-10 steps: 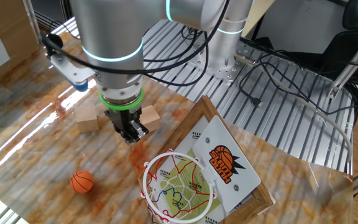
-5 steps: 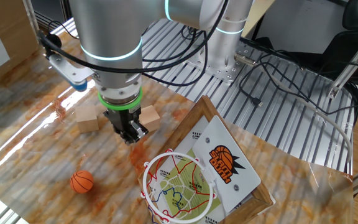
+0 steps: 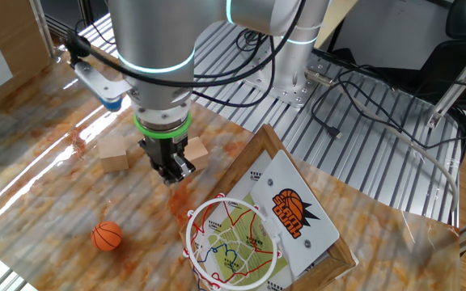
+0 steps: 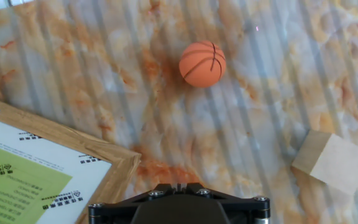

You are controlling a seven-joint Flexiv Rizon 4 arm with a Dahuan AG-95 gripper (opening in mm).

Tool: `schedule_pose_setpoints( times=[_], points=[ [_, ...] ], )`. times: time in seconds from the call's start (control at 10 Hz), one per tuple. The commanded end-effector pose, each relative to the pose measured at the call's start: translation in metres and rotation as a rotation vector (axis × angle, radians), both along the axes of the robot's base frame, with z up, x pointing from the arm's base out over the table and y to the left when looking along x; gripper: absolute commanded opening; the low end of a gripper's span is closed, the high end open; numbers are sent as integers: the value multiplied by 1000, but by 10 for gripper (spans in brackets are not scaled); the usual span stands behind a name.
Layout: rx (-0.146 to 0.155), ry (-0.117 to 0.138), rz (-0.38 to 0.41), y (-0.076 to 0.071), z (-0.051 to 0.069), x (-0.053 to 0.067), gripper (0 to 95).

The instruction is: Grab a basketball, release it and shoot it into the basket

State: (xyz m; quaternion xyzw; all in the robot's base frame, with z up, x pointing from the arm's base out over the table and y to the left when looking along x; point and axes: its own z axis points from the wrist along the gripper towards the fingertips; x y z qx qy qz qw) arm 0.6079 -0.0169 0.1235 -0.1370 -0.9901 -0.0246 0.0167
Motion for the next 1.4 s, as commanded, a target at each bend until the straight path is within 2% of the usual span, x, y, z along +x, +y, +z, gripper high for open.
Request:
schedule_pose_setpoints(
  times=[0.1,0.2,0.6,0.7,0.9,1.1,1.2,1.3,1.4],
  points=[
    [1,-8,-9,0,0,0,0],
    [-9,-36,-10,-2,-4,5,0],
    [-17,-46,-19,-11,-10,28,0],
    [-20,-52,-21,-13,-11,30,0],
    [-26,-55,-11,-21,-16,46,0],
    [-47,-60,-19,-23,-17,56,380],
    [-52,-63,-27,-22,-18,61,380],
    [-61,-67,-30,-22,-18,70,570],
    [-60,-73,-44,-22,-19,77,570]
  ],
)
